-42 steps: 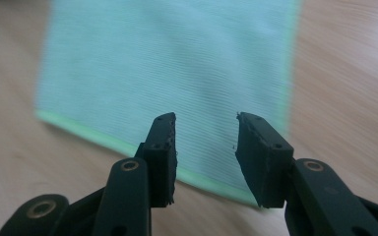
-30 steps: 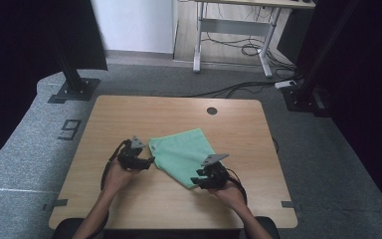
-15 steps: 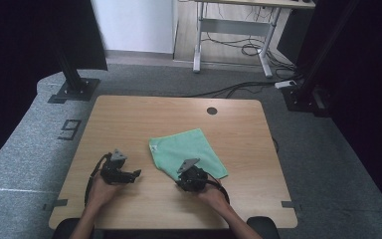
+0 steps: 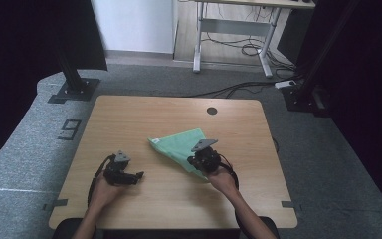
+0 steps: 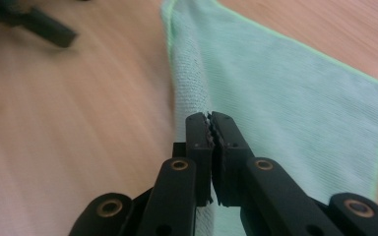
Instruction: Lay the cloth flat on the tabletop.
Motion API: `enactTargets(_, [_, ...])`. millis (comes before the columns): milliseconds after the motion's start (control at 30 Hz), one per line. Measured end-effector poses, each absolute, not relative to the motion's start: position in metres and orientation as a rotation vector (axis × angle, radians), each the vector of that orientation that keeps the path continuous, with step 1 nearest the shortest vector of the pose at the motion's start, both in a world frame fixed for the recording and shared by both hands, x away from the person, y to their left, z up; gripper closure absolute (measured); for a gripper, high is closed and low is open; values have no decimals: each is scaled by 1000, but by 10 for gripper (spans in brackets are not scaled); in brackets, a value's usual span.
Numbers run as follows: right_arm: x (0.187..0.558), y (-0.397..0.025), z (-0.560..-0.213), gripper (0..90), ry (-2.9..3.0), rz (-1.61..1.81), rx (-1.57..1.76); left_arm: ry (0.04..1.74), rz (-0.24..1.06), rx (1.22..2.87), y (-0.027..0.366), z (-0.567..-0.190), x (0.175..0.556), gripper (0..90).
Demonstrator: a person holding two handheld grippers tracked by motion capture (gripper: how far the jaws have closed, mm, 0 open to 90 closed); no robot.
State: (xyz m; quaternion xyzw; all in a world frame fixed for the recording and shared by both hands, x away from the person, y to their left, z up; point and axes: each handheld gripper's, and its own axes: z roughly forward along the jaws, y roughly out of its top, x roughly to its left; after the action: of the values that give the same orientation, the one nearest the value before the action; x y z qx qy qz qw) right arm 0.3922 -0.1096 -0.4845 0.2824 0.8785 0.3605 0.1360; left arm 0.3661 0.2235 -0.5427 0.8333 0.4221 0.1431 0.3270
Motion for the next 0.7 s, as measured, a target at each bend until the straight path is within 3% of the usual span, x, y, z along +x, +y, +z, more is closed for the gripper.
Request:
enactTargets(267, [419, -130, -517, 818, 2572, 985, 948, 1091, 393, 2185, 221, -544, 366, 174])
enactTargets(700, [433, -148, -534, 549, 2496, 1013, 1076, 1055, 398, 2199, 222, -545, 368, 173])
